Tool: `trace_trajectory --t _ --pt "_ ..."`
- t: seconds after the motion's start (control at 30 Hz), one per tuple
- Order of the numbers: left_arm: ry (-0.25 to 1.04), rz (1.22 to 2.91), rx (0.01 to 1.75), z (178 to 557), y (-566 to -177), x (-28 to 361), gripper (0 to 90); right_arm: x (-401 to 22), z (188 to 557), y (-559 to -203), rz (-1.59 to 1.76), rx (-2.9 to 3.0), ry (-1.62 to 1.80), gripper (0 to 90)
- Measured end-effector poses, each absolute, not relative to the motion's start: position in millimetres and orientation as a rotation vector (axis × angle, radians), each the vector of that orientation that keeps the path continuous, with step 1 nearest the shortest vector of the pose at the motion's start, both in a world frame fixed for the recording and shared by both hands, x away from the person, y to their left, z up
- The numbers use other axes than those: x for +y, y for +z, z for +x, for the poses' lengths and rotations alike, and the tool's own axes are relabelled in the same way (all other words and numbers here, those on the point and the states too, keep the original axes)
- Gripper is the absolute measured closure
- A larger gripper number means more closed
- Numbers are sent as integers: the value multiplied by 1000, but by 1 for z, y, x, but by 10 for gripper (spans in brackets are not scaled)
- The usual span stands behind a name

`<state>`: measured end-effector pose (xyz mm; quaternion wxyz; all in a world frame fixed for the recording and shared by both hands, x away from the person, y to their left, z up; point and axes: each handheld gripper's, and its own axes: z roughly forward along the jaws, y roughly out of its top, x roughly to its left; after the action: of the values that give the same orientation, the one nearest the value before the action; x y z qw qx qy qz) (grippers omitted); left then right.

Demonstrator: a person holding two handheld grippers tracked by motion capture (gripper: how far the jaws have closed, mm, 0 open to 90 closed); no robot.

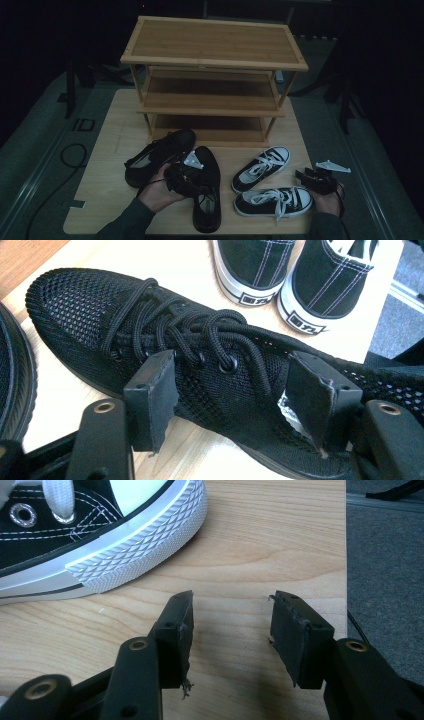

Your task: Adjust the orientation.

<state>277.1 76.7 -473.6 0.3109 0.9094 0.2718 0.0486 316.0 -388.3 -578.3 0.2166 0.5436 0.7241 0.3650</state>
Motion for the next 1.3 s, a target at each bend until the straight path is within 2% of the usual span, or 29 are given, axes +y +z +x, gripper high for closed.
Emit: trace_trajectory --t 0.17,0.37,0.63,0.9,1.3 --pt "136 2427 722 277 -478 73 403 -388 316 -578 1507 2005 1011 510" --pt "108 2439 746 278 -479 77 491 -388 316 -578 1508 2005 1011 508" --pt "60 2448 757 277 -479 81 684 -388 316 -578 1508 2004 1011 508" --pt "126 2447 803 278 -477 91 858 -389 316 -578 1506 2006 1013 505" --pt "183 2415 848 278 -474 108 877 -389 316 -578 1513 2000 1014 505"
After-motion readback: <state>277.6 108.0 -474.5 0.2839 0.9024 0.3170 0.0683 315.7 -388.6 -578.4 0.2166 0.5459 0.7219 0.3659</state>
